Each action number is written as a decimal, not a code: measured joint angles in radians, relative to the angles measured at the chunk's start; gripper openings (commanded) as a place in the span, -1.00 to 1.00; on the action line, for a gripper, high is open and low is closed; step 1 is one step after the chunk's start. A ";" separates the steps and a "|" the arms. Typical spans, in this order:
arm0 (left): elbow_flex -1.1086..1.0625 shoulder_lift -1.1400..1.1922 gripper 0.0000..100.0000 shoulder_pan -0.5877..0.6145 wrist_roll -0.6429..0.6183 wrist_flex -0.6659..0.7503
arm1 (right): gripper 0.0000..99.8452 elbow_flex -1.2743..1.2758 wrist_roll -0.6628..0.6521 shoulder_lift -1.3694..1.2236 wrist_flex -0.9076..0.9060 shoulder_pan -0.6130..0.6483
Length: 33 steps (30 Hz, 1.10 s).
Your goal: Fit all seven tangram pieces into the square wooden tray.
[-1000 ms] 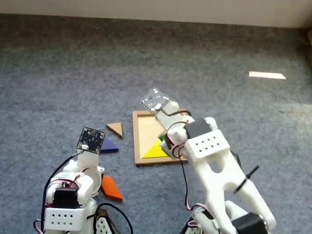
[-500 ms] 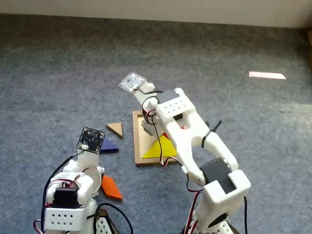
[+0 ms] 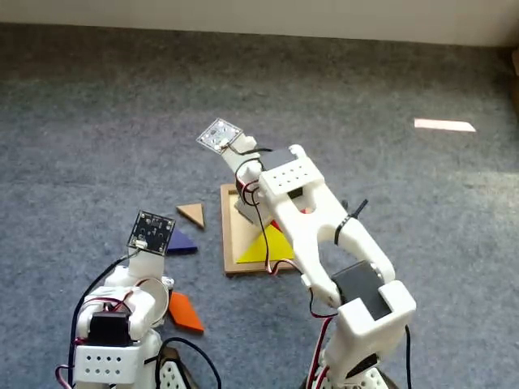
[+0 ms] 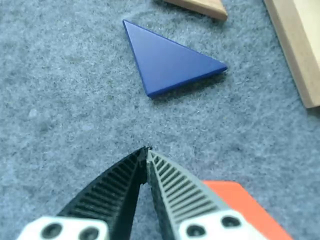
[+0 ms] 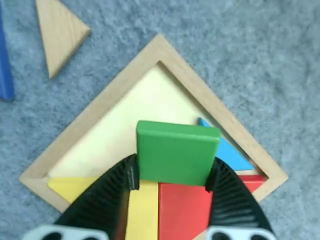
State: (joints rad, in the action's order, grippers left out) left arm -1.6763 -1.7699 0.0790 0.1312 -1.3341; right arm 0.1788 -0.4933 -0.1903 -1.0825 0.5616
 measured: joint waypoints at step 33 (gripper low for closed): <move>0.000 0.000 -0.98 0.000 0.000 0.000 | -0.97 0.005 0.104 -0.048 0.083 0.000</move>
State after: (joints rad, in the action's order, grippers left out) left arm -1.6763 -1.7699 0.0790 0.1312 -1.3341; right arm 0.1834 -0.3890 -0.2378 -0.9996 0.5616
